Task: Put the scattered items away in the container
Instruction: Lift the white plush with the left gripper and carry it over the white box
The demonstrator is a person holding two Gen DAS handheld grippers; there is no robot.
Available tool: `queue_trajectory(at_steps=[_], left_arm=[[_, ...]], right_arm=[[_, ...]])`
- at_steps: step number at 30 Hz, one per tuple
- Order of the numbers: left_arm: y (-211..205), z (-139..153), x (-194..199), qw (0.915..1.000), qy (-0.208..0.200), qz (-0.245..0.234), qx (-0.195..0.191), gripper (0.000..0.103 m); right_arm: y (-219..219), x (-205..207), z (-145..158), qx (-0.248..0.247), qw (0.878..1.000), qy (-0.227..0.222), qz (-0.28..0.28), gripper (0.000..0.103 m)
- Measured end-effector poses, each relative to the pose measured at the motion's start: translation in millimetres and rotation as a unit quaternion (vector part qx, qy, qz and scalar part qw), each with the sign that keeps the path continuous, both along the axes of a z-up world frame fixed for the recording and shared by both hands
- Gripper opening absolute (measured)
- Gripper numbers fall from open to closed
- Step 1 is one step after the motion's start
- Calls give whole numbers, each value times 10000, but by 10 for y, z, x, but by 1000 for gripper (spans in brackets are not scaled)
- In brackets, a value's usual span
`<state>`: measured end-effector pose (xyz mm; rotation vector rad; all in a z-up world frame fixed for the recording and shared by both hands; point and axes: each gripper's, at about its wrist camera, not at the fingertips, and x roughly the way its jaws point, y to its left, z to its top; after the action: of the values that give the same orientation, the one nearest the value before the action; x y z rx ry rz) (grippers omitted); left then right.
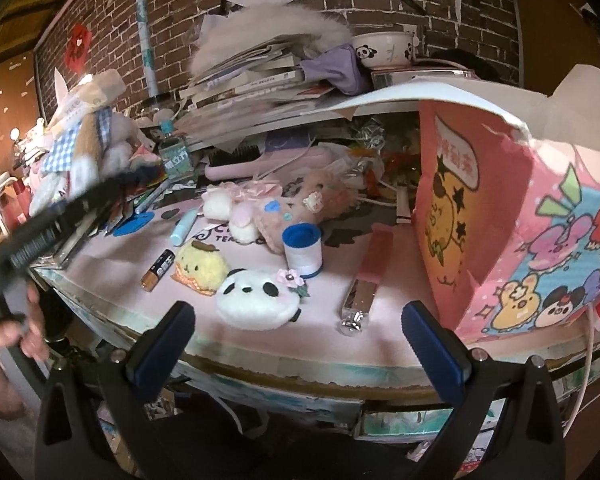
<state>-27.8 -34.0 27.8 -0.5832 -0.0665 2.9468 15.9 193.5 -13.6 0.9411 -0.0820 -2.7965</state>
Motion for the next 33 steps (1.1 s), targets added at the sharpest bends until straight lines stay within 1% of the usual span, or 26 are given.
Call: queue_trajectory(at_steps=[4, 9, 13, 15, 17, 19, 22, 24, 26, 28, 30, 33], left_arm=[[248, 290, -25, 9988, 210, -443, -24, 52], [631, 584, -89, 9943, 386, -965, -249, 52], [984, 788, -168, 9858, 417, -1590, -355, 52], [1194, 888, -203, 9787, 395, -1975, -385, 52], [1407, 970, -230, 9700, 332, -2374, -415, 52], [1614, 1025, -285, 9606, 193, -2739, -443, 52], [1907, 1085, -399, 9448, -186, -3238, -474, 52], [2116, 1080, -488, 9369, -464, -3399, -672, 52], [2309, 1023, -618, 9319, -821, -3403, -950, 52], [2497, 947, -717, 9224, -1212, -3479, -1162, 52], [2655, 873, -765, 9162, -1438, -3461, -1420, 52], [2856, 777, -818, 9115, -1612, -3298, -1853, 52]], right_arm=[[7, 34, -13, 10, 10000, 38, 77, 103], [42, 55, -22, -67, 9999, 39, 97, 103], [56, 61, -41, -87, 9999, 14, 125, 103], [63, 72, -52, -93, 9999, 7, 140, 103], [82, 78, -58, -118, 9998, 0, 156, 103], [99, 83, -61, -133, 9998, 0, 164, 103], [116, 85, -65, -162, 9997, -6, 169, 103], [124, 84, -71, -186, 9997, -23, 181, 103], [130, 85, -73, -215, 9996, -34, 190, 103], [135, 85, -71, -240, 9995, -37, 201, 103], [139, 84, -70, -258, 9994, -37, 212, 103], [144, 77, -82, -288, 9993, -64, 232, 103]])
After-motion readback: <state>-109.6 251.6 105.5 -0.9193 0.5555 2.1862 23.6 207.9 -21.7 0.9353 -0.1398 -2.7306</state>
